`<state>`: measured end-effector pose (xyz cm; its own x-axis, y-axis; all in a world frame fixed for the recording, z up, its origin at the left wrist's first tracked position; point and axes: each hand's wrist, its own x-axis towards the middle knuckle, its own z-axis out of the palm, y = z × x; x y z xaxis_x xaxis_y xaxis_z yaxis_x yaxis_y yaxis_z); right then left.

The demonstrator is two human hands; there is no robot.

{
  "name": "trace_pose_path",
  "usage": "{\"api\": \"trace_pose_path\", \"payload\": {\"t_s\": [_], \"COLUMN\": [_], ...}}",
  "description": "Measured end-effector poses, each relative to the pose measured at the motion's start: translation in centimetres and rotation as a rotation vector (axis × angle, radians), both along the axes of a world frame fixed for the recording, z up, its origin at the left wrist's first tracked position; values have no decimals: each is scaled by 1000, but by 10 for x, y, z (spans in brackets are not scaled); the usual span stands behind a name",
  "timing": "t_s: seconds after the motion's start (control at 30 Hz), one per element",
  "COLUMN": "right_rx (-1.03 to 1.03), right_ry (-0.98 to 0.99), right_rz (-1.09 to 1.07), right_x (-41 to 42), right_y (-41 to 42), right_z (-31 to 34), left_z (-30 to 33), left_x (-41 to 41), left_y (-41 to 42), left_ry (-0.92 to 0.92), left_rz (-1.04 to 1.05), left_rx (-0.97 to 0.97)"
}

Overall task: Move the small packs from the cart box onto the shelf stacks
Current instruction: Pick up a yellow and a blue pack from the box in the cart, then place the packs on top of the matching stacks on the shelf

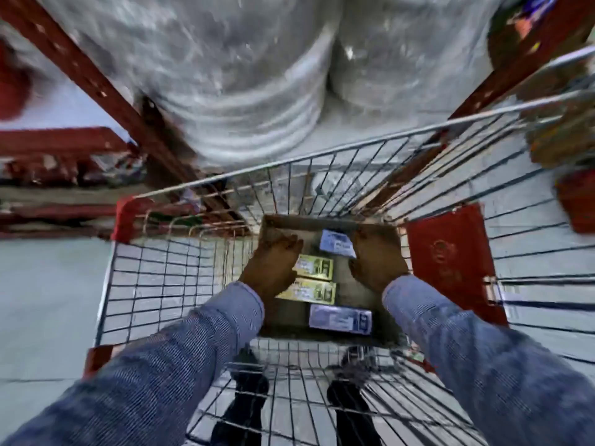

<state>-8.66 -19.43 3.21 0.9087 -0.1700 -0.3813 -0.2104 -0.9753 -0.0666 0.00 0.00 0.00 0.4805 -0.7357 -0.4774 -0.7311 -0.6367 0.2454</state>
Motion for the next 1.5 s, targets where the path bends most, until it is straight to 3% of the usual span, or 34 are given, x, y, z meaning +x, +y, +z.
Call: {"api": "trace_pose_path", "payload": {"t_s": [0.1,0.2,0.33,0.5,0.63,0.73,0.9,1.27,1.5], "right_rx": [-15,5,-62,13,72,119,121,15,-125], "right_ry": [32,107,64,30,-8,-27,-152,-593,-887], "right_rz": [-24,-30,-33,-89,-127,-152,-93,67,134], "right_x": [10,11,12,7,7,7,14,25,19], "right_y": [-1,-2,-8,-14,-13,-14,-13,11,16], "right_z": [-32,-63,-87,-95,-62,-15,93,401,551], "left_z": [-28,-50,-53,-49,-33,3,129,427,552], "left_x": [8,17,31,33,32,33,39,40,54], "left_y": [-9,-12,-15,-18,-17,-5,25,82,103], "left_ry": [23,97,167,115,40,12,-53,-448,-764], "left_rz": [-66,-132,-121,-231,-299,-301,-241,-149,-90], "left_rx": [108,92,84,153,148,83,-249,-438,-527]}}
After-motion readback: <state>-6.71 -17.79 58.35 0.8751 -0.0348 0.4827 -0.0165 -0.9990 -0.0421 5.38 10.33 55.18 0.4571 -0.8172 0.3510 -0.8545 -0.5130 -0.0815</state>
